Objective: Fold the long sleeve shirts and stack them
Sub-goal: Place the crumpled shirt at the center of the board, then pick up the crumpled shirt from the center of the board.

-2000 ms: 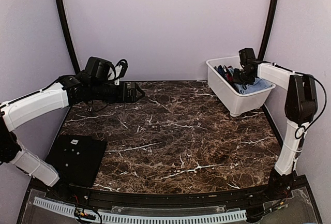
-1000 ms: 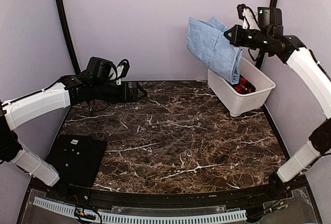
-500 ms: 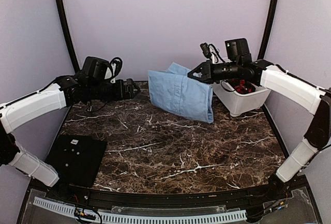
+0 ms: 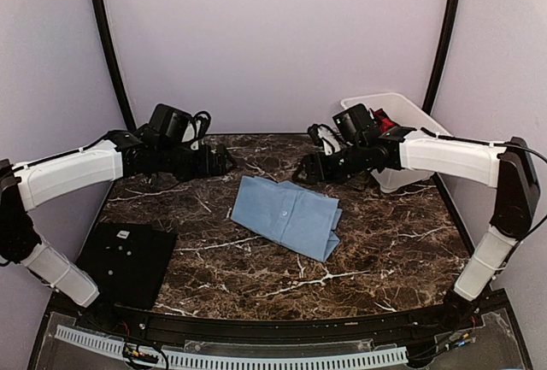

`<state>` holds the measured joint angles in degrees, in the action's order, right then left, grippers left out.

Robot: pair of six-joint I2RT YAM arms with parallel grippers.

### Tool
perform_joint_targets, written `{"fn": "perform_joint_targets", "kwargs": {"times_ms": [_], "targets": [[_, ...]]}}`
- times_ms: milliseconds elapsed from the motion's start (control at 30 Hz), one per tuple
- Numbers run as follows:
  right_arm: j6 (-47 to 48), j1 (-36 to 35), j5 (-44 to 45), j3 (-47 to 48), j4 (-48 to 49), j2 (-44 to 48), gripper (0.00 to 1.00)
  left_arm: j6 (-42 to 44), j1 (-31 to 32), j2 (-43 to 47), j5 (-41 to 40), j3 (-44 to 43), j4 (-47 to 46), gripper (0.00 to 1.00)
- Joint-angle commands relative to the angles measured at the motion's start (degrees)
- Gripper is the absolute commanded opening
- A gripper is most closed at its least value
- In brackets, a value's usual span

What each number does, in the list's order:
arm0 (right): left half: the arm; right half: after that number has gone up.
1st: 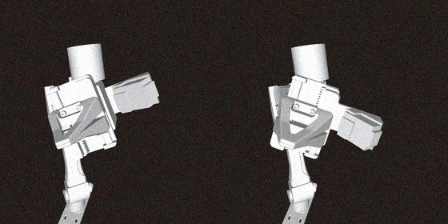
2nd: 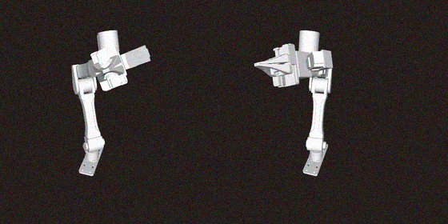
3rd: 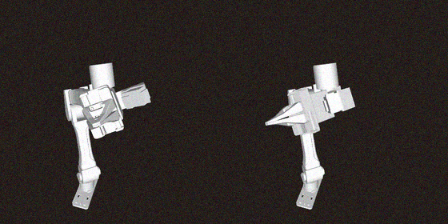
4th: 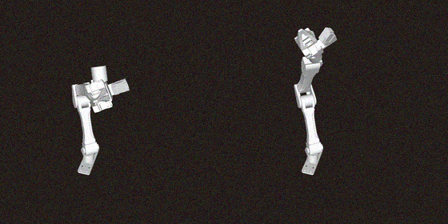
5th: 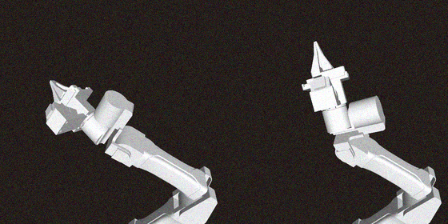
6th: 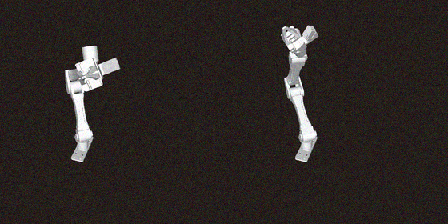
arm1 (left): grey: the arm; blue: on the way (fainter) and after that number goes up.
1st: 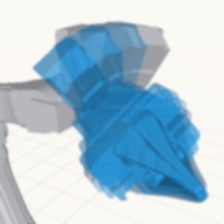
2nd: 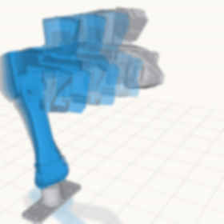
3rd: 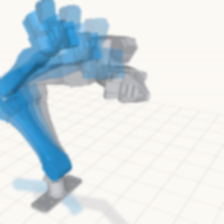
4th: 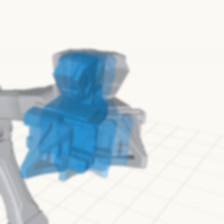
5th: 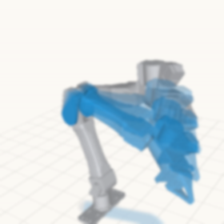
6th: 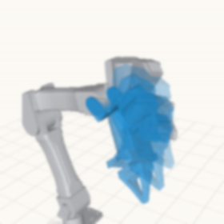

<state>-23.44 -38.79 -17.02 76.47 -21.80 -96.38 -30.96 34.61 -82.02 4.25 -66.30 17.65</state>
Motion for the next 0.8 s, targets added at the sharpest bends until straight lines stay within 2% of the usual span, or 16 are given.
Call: {"fn": "perform_joint_targets", "kwargs": {"times_ms": [0, 233, 400, 667, 767], "targets": [[-1.7, -2.0, 7.5, -7.6, 2.9, 4.0, 0.75, 1.3, -0.2, -3.0, 4.7, 0.7, 0.0, 0.99], [-6.0, -2.7, 20.0, -18.0, 5.5, 13.5, 0.79, 1.9, -0.2, -8.5, 6.4, -2.0, -2.4, 0.99], [-7.4, -2.7, 18.8, -20.3, 7.6, 13.1, 0.8, 1.7, -0.2, -14.4, 6.7, -5.5, -3.2, 0.98], [-9.6, -2.7, 17.8, -21.2, 10.7, 10.0, 0.74, 0.8, -0.2, -21.4, 6.8, -11.1, -4.0, 0.84], [-9.9, -2.7, 17.3, -21.2, 11.6, 9.6, 0.66, 1.2, -0.2, -23.7, 7.0, -13.4, -3.8, 0.76]]}}
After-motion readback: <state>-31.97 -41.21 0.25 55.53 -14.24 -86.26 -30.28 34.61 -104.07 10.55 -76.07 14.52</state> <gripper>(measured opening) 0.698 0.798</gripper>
